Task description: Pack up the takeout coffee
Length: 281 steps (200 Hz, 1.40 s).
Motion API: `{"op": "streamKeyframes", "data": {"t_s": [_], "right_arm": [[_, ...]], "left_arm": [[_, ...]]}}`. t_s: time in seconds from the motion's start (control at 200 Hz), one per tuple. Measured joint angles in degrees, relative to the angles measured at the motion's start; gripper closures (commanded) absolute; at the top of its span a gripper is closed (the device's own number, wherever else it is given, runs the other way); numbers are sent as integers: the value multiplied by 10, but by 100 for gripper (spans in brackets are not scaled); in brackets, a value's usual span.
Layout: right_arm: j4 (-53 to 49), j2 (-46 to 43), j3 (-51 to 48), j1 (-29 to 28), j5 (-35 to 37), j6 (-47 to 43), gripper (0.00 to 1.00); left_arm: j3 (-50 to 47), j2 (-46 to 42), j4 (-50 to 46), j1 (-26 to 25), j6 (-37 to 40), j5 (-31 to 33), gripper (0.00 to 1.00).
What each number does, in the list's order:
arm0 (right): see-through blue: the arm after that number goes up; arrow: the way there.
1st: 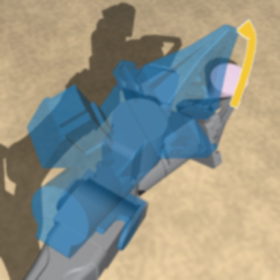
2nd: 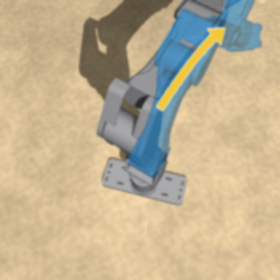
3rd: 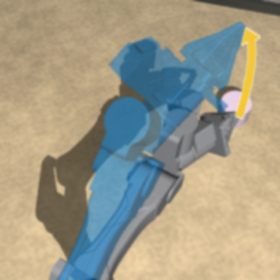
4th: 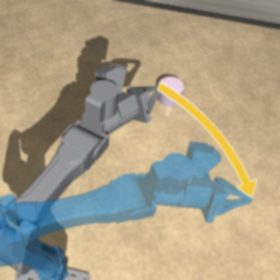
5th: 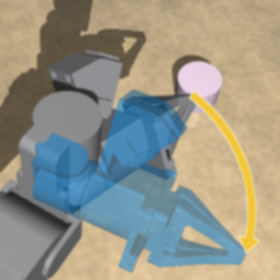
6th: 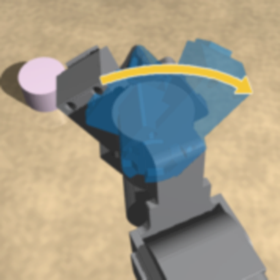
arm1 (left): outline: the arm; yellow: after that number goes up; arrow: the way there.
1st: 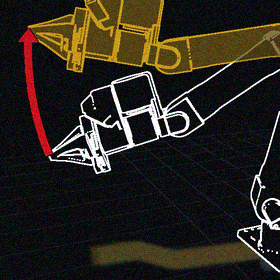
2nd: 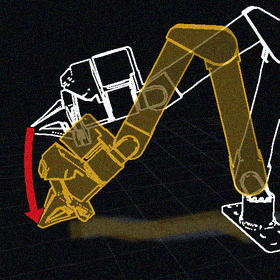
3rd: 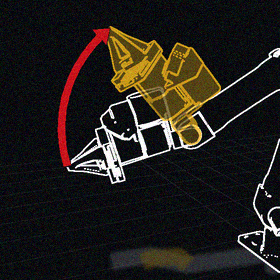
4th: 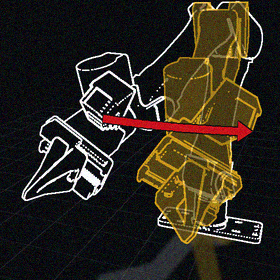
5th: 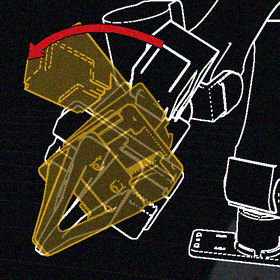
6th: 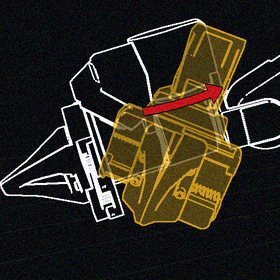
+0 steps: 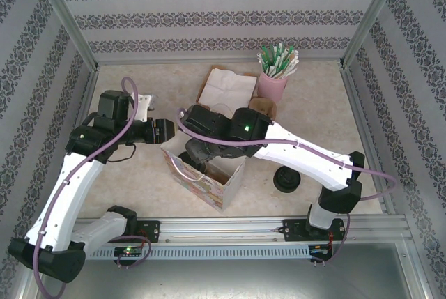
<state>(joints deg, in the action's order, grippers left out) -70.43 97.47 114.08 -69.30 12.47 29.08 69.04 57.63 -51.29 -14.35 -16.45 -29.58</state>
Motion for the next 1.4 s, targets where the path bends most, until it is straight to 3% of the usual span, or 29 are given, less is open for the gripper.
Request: {"op": "streamKeyframes", "data": {"t_s": [0.38, 0.53, 0.659, 0.834, 1.079, 1.224, 1.404], "right_arm": [[83, -109, -45, -13, 98, -50, 54], [138, -165, -59, 19, 141, -76, 52], [182, -199, -80, 100, 152, -92, 50], [207, -198, -96, 253, 129, -103, 50], [246, -133, -120, 477, 17, -111, 49], [268, -55, -104, 544, -35, -126, 45], [277, 64, -33, 584, -89, -135, 43]], "left_arm": [[0, 0, -3, -11, 2, 44, 37], [0, -9, 10, -11, -3, 63, 37], [0, -15, 21, -11, -7, 86, 35], [0, -20, 41, -11, -16, 115, 35], [0, -16, 53, -11, -28, 137, 35], [1, -4, 59, -11, -33, 136, 35], [1, 3, 59, -11, -35, 136, 35]]}}
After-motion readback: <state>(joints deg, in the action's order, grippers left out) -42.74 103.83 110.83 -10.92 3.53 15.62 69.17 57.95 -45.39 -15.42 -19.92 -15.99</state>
